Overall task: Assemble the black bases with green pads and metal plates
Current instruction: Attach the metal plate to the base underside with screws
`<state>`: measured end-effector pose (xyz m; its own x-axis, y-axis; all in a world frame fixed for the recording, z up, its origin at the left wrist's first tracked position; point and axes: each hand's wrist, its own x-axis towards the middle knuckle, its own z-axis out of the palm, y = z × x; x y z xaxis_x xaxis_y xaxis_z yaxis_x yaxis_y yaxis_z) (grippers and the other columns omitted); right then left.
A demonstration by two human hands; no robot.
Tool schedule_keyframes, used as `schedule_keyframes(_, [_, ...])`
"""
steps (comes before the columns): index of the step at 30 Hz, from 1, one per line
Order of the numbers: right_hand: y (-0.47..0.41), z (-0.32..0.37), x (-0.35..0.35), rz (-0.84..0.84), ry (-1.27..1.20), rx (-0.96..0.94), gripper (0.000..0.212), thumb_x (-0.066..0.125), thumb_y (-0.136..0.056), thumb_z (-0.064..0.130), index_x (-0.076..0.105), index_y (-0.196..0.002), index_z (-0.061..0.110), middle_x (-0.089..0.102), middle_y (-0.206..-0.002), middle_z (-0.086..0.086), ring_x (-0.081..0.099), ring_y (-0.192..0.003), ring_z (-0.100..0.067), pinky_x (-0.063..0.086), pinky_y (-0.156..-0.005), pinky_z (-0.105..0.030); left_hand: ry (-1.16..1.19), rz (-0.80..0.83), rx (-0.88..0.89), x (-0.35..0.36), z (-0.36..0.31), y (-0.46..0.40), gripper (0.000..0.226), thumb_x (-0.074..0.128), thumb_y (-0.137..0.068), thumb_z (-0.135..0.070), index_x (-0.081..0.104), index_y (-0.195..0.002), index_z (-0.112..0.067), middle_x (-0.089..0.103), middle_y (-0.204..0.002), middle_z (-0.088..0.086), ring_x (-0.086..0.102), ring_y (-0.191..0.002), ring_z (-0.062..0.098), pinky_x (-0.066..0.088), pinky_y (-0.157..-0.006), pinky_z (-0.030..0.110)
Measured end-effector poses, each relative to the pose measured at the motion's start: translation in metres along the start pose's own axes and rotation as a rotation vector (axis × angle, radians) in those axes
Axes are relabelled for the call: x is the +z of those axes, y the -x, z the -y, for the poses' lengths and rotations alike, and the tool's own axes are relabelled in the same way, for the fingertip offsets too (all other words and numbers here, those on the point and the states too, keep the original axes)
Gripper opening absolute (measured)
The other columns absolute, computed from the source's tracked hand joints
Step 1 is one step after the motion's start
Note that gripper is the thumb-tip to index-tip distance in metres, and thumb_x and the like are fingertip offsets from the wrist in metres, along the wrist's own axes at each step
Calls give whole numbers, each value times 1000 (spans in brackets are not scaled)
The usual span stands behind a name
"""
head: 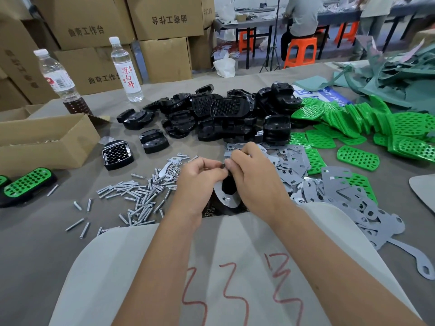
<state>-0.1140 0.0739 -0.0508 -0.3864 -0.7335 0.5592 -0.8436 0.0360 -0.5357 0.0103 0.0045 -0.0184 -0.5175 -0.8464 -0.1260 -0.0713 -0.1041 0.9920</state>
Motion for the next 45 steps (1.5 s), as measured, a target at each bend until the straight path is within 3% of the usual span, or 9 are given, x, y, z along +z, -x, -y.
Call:
schedule_keyframes(5, [0,2,-3,23,-25,51,40,48,-108,37,56,-77,13,44,-86,1,48,-73,-21,45,-68,-42,15,18,-83,-3,-2,-2,12,66,-88,-2,74,-93,-10,75,-77,4,70,-67,17,55,-57,26])
schedule_keyframes(11, [0,3,-10,150,-47,-36,13,48,-106,20,45,-94,18,44,-95,4,47,-77,-20,40,-69,-39,8,35,-88,-11,-1,-3,13,75,-85,-5,75,-97,-9,77,-83,5,72,-69,16,56,-62,28])
schedule_keyframes(18, [-1,4,-11,84,-54,-8,32,49,-109,28,43,-78,21,39,-81,4,43,-74,-20,38,-66,-36,10,75,-64,-11,-2,0,18,79,-84,-5,75,-101,-8,79,-89,8,73,-72,15,56,-59,26])
schedule_keyframes(21, [0,5,-14,138,-32,-7,24,46,-109,28,45,-86,20,45,-88,3,47,-78,-21,41,-71,-40,26,35,-91,-10,-2,-1,17,79,-82,-5,76,-98,-9,78,-86,9,73,-70,16,57,-63,28])
schedule_keyframes(25, [0,9,-14,199,56,-25,14,41,-109,25,48,-101,15,46,-99,1,51,-79,-29,47,-71,-50,44,22,-122,-9,-2,-1,15,79,-81,-5,76,-94,-9,76,-78,7,69,-61,14,53,-52,23])
schedule_keyframes(29, [-2,11,-13,154,105,9,19,43,-110,30,49,-100,15,48,-98,1,52,-79,-30,47,-70,-49,68,17,-130,-7,-2,0,12,79,-81,-5,77,-91,-11,76,-75,6,69,-58,11,51,-47,20])
schedule_keyframes(34, [-1,8,-21,240,28,-53,7,45,-107,23,47,-101,21,47,-101,4,52,-80,-26,46,-72,-48,63,-11,-127,-8,-1,-2,12,78,-80,-6,78,-92,-9,77,-77,7,70,-59,14,52,-48,22])
schedule_keyframes(40, [-3,9,-22,287,30,-27,11,40,-108,22,44,-98,21,44,-99,1,50,-80,-28,47,-73,-51,69,-35,-134,-7,-1,-2,12,76,-80,-5,78,-91,-8,75,-74,6,69,-55,15,52,-45,24])
schedule_keyframes(45, [-3,14,-18,245,104,-16,27,33,-110,32,45,-95,13,43,-96,-1,49,-74,-29,47,-69,-53,23,-32,-102,-5,1,-2,10,73,-78,-6,78,-87,-7,75,-76,10,69,-64,24,59,-54,34])
